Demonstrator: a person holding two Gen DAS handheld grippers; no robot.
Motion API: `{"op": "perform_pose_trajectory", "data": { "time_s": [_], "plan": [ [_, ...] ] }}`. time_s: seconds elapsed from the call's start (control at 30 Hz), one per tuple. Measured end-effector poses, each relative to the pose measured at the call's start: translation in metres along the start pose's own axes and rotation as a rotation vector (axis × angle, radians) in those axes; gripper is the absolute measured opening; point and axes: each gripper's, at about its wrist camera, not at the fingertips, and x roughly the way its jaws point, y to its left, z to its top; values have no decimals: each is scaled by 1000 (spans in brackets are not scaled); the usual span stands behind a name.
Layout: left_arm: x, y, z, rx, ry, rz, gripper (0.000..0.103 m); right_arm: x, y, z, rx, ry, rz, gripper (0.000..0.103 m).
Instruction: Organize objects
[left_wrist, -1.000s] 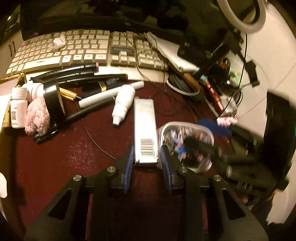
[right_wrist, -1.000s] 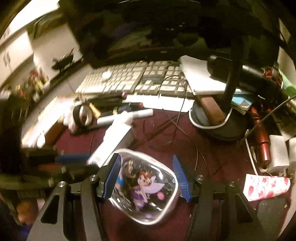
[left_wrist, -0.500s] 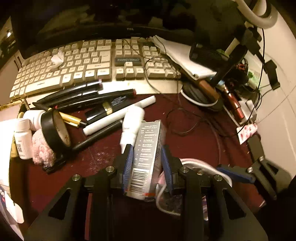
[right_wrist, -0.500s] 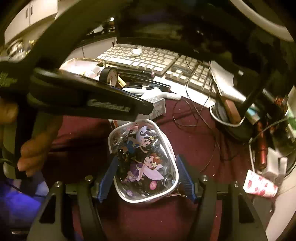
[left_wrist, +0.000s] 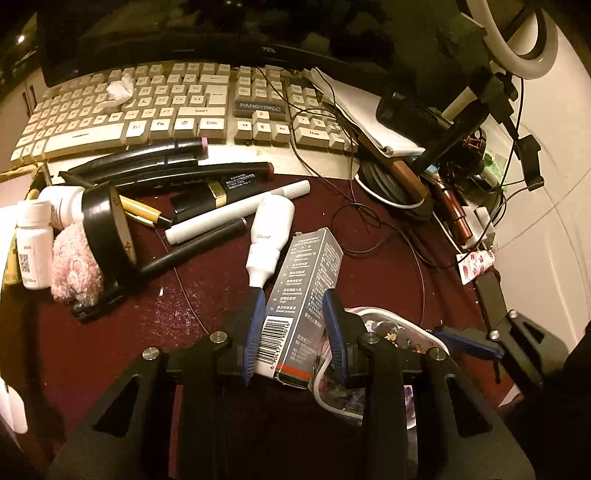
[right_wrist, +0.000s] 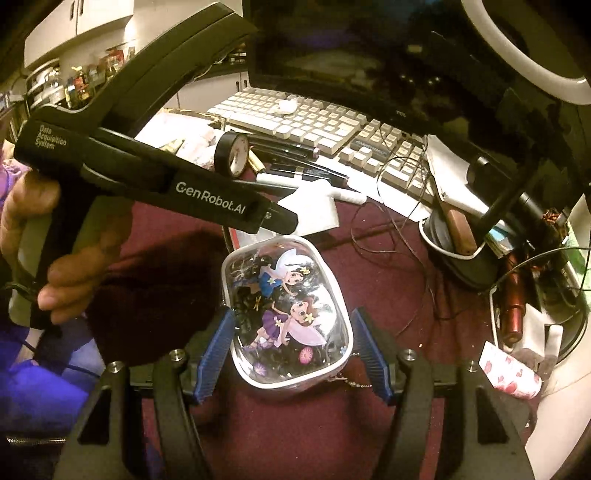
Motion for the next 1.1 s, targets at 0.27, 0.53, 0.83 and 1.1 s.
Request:
{"op": "perform_pose_trajectory", "data": {
  "time_s": [0.27,0.53,0.83,1.1],
  "plan": [
    [-18,12,-10,-32,-35,6,12,13,5,-4,-29,25,-11,77],
    [-4,15,-3,-69,-1,-13,37,12,-9,1,61,13,31,76],
    [8,0,2,-24,-15,2,31,5,-28,-6,151,-16,83,76],
    [-26,17,-32,-47,-31,34,30,-5,-48,-17,268,-30,86,76]
  ]
}}
